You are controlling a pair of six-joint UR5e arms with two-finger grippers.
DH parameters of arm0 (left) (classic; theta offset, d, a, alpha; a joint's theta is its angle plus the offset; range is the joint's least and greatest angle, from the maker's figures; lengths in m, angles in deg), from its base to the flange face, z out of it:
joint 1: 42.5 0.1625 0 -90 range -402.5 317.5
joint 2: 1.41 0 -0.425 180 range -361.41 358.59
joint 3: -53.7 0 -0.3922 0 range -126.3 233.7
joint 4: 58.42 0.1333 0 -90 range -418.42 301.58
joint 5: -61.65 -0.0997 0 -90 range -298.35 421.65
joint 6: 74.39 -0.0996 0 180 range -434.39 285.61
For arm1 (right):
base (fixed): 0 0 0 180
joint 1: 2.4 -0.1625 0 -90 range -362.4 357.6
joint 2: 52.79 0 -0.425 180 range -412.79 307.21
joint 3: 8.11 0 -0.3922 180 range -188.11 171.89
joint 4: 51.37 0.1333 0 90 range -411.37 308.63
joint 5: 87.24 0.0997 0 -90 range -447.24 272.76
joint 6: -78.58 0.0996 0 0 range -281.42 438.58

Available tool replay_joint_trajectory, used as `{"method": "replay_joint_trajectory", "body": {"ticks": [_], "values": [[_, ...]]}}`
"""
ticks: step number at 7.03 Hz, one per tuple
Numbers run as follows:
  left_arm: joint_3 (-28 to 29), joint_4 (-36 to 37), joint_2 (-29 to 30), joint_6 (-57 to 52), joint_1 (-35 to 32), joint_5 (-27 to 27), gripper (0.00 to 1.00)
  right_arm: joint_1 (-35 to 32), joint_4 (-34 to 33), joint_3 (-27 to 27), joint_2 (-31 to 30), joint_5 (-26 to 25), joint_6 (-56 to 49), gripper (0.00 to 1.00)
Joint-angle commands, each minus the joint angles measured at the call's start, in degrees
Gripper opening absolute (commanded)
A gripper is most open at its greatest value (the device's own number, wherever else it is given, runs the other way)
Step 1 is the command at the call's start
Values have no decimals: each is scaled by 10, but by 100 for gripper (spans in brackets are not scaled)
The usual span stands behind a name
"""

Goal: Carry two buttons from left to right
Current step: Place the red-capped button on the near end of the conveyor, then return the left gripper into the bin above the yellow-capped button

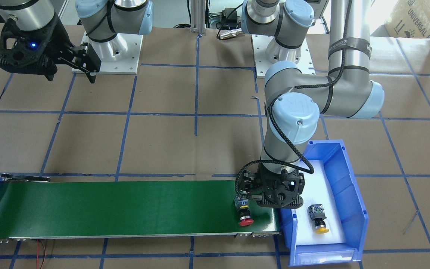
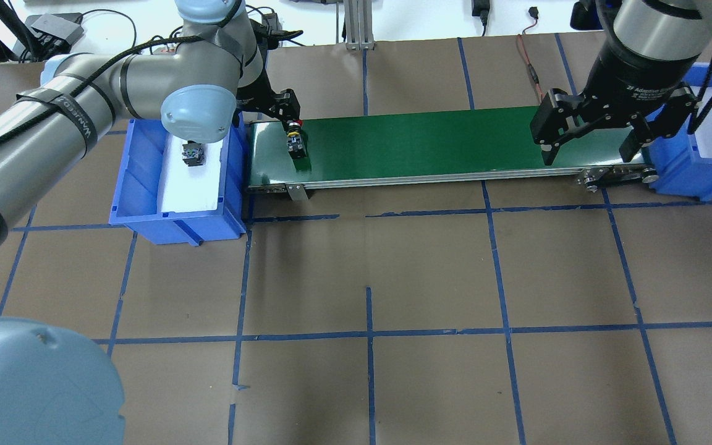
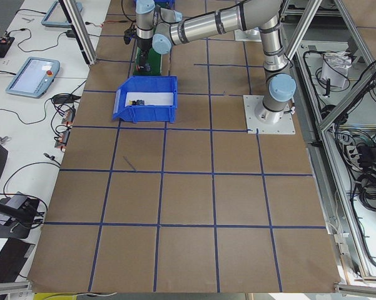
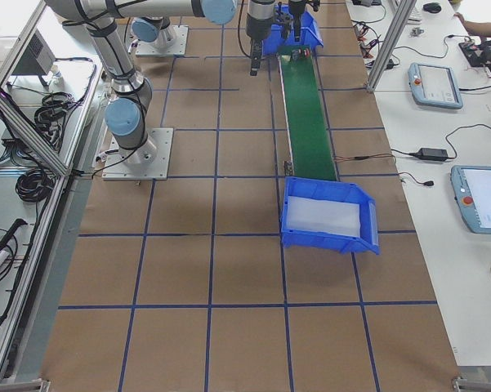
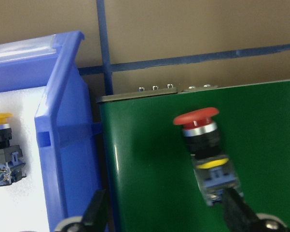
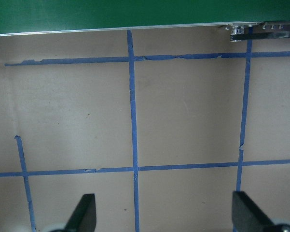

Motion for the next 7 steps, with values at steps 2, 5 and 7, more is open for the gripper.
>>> {"method": "replay_joint_trajectory", "body": {"ticks": [2, 5, 7], "values": [[4, -58, -30, -20, 62, -23, 100, 0, 0, 0, 0, 0, 0, 100], [3, -112, -45, -34, 122, -18, 100, 0, 0, 0, 0, 0, 0, 100], [3, -105, -29, -33, 128, -13, 100, 0, 0, 0, 0, 0, 1, 100]]}}
